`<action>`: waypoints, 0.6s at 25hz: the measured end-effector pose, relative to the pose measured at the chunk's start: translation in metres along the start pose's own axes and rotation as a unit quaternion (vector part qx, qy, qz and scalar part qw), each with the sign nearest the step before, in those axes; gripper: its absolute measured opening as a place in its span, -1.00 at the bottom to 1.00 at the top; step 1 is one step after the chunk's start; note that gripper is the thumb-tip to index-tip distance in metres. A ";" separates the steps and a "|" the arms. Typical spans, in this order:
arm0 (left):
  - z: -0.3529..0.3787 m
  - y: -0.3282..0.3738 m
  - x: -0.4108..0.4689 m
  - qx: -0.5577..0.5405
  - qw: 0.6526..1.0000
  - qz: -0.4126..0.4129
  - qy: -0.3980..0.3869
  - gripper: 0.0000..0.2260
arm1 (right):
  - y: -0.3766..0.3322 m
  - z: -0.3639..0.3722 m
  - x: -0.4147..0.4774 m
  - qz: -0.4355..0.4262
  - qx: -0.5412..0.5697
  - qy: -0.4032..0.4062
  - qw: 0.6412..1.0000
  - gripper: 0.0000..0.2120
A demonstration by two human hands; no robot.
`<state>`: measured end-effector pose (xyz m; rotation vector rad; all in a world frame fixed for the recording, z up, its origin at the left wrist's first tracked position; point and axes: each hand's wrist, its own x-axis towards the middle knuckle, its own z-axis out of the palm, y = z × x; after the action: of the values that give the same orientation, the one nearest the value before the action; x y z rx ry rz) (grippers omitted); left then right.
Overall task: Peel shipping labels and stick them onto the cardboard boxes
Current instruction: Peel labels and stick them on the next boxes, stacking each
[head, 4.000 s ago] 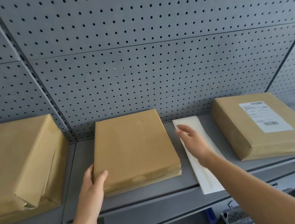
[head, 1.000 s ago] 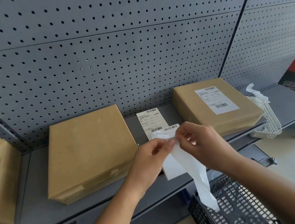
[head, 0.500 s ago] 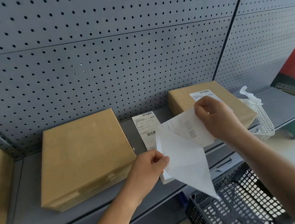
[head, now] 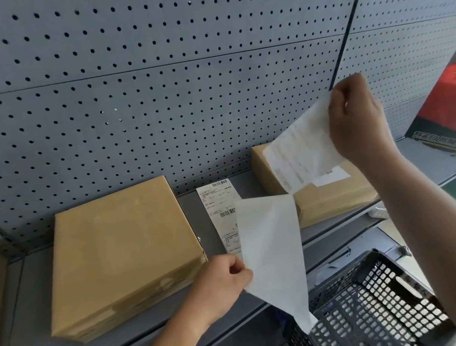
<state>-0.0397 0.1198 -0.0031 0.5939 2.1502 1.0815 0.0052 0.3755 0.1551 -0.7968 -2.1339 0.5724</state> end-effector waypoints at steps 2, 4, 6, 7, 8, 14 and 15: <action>0.000 -0.002 -0.001 0.026 1.000 -0.006 -0.007 -0.80 | -0.005 -0.009 0.007 -0.010 0.025 0.034 0.999 -0.77; -0.003 -0.001 -0.004 0.048 0.999 -0.007 -0.003 -0.83 | -0.012 -0.014 0.001 -0.042 0.047 0.037 0.997 -0.79; -0.009 0.004 -0.009 0.081 0.996 0.010 0.032 -0.81 | -0.020 -0.014 -0.017 -0.089 0.059 0.018 0.994 -0.84; -0.013 0.007 -0.010 0.068 0.996 0.028 0.057 -0.79 | -0.023 -0.012 -0.030 -0.114 0.063 0.004 0.991 -0.87; -0.017 0.012 -0.011 0.019 0.996 0.050 0.077 -0.79 | -0.025 -0.010 -0.043 -0.140 0.069 -0.011 0.988 -0.91; -0.052 0.048 -0.013 -0.416 0.907 0.064 0.026 -0.53 | -0.039 0.020 -0.119 -0.295 0.062 -0.129 0.945 -0.93; -0.056 0.050 -0.014 -0.428 0.901 0.067 0.022 -0.53 | -0.041 0.026 -0.127 -0.326 0.062 -0.145 0.932 -0.95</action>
<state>-0.0656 0.1089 0.0679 0.2887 1.4407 1.9465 0.0345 0.2543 0.1007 0.0986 -2.4193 0.4733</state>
